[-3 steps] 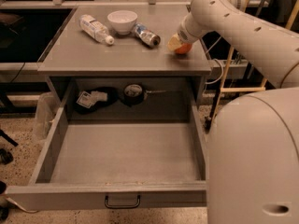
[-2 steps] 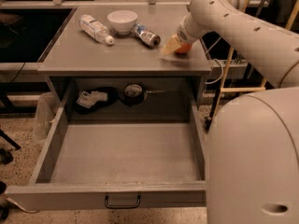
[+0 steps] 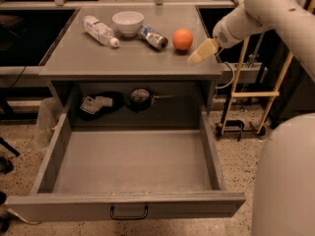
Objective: Pick orange from top drawer and place on counter
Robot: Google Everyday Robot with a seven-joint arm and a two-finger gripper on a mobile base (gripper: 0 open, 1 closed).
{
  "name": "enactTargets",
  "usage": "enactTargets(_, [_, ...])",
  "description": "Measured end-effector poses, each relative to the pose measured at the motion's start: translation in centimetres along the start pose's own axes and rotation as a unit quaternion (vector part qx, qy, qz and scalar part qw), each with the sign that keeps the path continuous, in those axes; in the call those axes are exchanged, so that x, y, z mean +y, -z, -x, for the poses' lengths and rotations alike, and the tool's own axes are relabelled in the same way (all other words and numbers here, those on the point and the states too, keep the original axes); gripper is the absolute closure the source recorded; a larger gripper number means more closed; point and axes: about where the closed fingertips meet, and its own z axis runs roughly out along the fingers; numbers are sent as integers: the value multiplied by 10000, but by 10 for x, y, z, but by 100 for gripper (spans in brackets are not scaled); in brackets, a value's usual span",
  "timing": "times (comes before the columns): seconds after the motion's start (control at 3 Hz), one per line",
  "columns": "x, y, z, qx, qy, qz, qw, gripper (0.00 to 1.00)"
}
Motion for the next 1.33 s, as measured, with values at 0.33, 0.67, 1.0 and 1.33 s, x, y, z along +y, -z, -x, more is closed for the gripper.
enactTargets(0.33, [-15, 68, -40, -110, -206, -102, 9997, 0])
enactTargets(0.67, [-21, 149, -75, -374, -535, -752, 9950, 0])
enactTargets(1.0, [-14, 244, -92, -733, -835, -1702, 9791, 0])
enactTargets(1.33, [12, 323, -98, -995, -958, -2605, 9555, 0])
